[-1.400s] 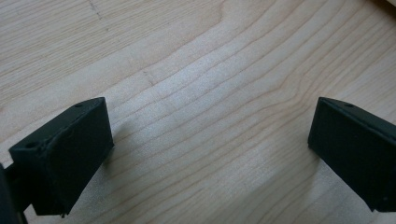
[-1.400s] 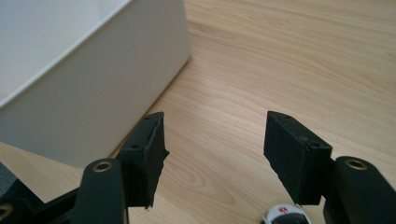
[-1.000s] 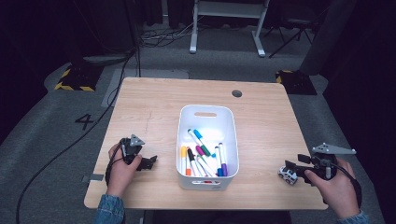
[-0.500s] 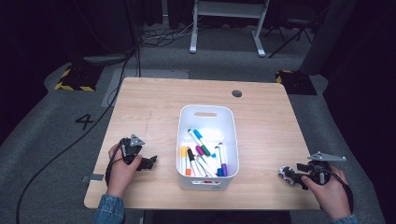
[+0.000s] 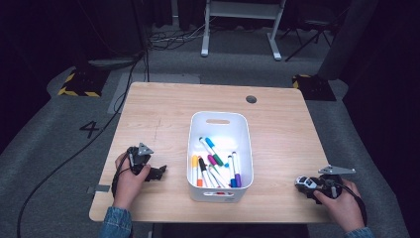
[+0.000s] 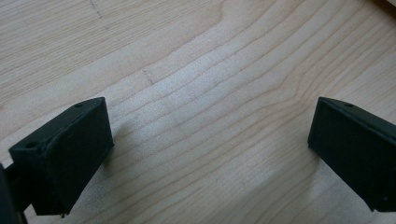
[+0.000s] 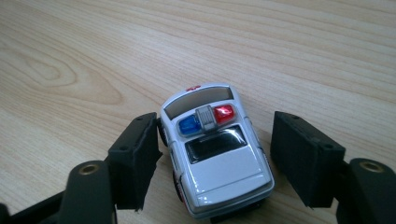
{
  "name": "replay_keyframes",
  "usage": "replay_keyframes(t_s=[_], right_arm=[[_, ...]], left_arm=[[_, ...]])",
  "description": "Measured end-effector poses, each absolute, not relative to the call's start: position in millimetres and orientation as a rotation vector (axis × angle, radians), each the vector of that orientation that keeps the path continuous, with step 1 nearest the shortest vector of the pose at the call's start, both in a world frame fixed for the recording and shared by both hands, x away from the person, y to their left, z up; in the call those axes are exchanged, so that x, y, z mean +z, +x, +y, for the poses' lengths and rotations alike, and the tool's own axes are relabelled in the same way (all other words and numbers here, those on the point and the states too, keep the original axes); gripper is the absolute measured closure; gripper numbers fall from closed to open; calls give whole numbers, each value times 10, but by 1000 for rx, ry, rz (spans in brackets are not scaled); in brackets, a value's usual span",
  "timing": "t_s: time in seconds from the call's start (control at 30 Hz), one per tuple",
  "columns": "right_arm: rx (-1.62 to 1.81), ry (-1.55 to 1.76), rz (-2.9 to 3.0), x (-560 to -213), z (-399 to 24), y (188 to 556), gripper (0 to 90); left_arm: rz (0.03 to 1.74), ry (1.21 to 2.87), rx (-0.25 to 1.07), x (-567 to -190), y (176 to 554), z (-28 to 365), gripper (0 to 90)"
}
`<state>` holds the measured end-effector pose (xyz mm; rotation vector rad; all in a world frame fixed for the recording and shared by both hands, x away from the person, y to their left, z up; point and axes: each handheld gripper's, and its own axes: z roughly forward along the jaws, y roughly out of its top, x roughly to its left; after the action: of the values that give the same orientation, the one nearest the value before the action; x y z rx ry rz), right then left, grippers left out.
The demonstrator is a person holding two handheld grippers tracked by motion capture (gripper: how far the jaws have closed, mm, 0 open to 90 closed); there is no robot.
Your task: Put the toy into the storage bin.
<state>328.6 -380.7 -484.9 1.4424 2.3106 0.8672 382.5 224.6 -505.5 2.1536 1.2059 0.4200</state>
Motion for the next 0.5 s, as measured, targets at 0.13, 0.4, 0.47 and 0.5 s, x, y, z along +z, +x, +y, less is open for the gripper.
replay_keyframes(t_s=[0.13,0.4,0.47,0.5], right_arm=[[867,1423,2327,-4843,-3792,3280,393],[849,1358,2346,-4854,-3789,3263,410],[848,1379,2332,-4847,-3772,3252,440],[846,1381,2332,-4844,-3768,3250,445]], left_arm=[[1206,2154,420,-5055,3825,2246,0],[1206,2154,420,-5055,3825,2246,1],[1206,2154,420,-5055,3825,2246,0],[1206,2154,420,-5055,3825,2246,0]])
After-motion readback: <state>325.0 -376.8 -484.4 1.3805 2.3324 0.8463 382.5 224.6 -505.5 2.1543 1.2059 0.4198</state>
